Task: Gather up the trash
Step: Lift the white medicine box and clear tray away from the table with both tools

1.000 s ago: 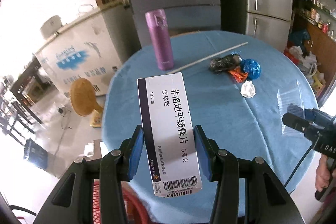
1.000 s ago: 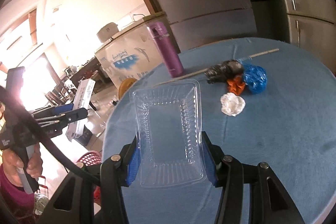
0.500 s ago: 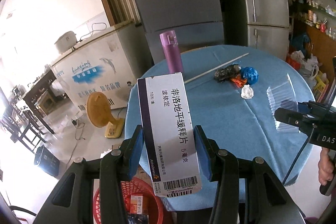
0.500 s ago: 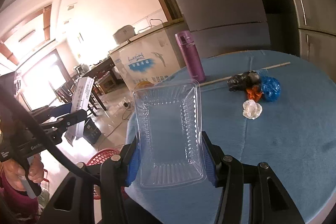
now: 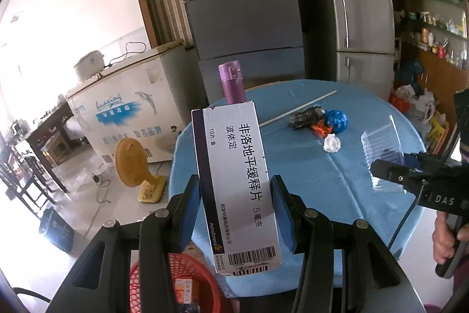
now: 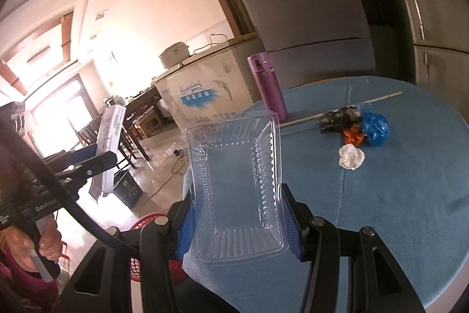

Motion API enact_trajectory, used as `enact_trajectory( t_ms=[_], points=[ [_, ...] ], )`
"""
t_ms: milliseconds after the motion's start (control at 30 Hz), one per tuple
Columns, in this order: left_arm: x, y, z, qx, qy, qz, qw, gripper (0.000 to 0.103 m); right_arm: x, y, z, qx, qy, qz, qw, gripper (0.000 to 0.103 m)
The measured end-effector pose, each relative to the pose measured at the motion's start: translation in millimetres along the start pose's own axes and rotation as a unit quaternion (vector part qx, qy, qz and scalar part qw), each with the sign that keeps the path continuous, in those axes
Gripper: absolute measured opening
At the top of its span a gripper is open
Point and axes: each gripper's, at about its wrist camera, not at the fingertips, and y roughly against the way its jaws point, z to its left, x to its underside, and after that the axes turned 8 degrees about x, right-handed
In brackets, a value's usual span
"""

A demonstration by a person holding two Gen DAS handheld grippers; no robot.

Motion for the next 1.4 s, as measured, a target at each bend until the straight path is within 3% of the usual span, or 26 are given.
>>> enact_trajectory(
  t_ms=[367,1067,1400],
  points=[
    [8,-2,-16,0.037,0.006,-0.005,0.9993,0.049,11,8,-24,0.008,-0.044,0.007,0.999,0.054],
    [-3,-10,32,0.012,0.038,-0.025,0.9989,0.049,2,-35,-6,0.007,-0.032,0.050,0.998,0.054],
    [21,-28,73,-0.010,0.062,0.021,0.9978,0.049,3,-73,26,-0.019,-0.011,0.093,0.995,0.054]
  ],
)
